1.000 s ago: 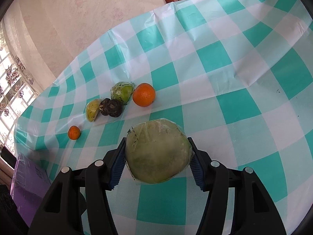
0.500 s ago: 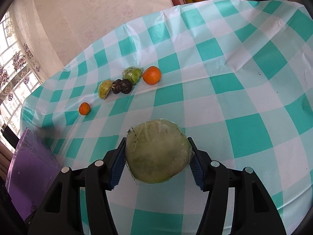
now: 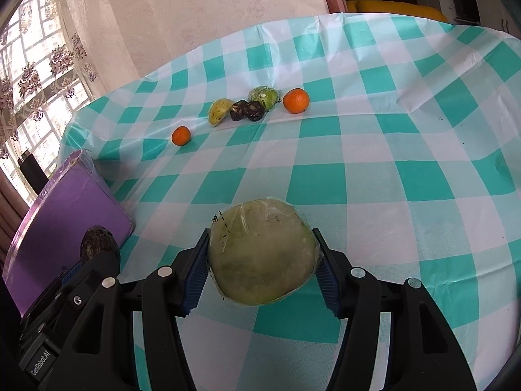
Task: Organize fruits
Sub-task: 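Carry the green melon half and dark fruit over the box with both tools, then open both tools to drop the melon half and dark fruit into the box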
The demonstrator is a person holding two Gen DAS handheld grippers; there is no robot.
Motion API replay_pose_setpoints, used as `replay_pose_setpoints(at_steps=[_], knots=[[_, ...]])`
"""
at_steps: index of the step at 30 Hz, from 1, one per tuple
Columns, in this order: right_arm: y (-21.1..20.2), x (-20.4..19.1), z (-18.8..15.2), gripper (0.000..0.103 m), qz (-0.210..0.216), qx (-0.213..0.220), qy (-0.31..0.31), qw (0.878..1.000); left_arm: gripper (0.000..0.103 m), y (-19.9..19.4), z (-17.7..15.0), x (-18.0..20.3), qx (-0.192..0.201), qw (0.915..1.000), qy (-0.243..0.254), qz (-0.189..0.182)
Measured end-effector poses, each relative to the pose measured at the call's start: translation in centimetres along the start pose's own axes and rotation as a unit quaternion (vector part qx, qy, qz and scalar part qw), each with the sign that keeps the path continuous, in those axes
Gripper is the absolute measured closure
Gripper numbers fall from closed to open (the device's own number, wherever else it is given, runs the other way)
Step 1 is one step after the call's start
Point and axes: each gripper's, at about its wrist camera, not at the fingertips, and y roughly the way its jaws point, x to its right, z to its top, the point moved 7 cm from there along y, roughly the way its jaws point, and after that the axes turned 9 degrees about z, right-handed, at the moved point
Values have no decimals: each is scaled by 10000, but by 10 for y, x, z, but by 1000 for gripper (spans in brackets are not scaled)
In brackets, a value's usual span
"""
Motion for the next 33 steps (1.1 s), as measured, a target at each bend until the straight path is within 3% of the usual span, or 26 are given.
replay_pose_setpoints(at_steps=[7, 15, 25, 29, 33], knots=[[-16, -36, -5, 45, 284, 350, -135, 9989, 66, -70, 18, -21, 860, 9956, 57, 374], [-38, -159, 2, 45, 1071, 588, -1390, 9827, 66, -172, 46, -92, 1779, 9765, -337, 1166], [-26, -281, -9, 45, 1656, 333, -2390, 9562, 66, -197, 30, -220, 791, 9679, -1178, 2073], [-4, -309, -17, 45, 1563, 110, -2702, 9500, 66, -197, 24, -247, 686, 9609, -1351, 2318], [21, -315, -33, 45, 1358, -172, -2848, 9488, 66, -194, 20, -250, 705, 9575, -1092, 2576]])
